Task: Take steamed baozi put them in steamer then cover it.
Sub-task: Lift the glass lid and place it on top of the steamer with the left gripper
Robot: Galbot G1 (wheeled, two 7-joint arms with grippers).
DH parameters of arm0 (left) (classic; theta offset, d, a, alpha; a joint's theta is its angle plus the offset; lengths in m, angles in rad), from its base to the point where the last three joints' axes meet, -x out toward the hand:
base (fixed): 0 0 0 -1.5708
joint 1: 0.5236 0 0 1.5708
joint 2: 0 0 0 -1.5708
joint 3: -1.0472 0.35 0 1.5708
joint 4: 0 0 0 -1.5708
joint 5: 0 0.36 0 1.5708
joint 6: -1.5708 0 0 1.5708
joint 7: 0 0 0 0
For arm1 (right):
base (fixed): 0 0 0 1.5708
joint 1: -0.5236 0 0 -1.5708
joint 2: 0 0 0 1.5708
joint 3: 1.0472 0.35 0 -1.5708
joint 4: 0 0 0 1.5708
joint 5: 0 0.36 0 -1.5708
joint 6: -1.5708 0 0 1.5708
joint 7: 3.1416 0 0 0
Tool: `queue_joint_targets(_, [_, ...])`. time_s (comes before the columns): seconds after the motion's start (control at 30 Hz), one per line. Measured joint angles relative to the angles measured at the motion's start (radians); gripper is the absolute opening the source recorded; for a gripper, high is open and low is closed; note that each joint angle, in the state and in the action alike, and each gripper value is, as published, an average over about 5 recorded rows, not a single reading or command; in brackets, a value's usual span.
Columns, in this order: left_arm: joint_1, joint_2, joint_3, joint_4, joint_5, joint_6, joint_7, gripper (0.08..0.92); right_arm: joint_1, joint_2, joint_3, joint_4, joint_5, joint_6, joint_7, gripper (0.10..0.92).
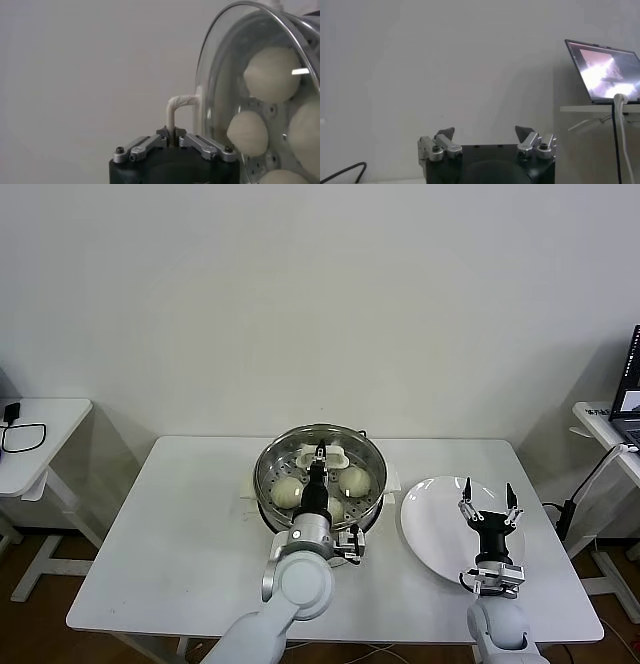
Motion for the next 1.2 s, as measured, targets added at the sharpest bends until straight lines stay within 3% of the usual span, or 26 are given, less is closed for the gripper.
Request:
queue_joint_targets(0.9, [-0.001, -0.019, -0.021, 0.041, 0.019, 0.0, 0.0, 0.19, 0.002, -0.002, 0.0, 0.003, -0.005, 0.0, -0.001, 0.823])
queue_joint_targets(1.2, [0.016, -0.021, -0.029, 0.019, 0.02, -0.003, -0.001, 0.415, 0.004, -0.001, -0.002, 0.003, -0.007, 0.0, -0.001, 0.823])
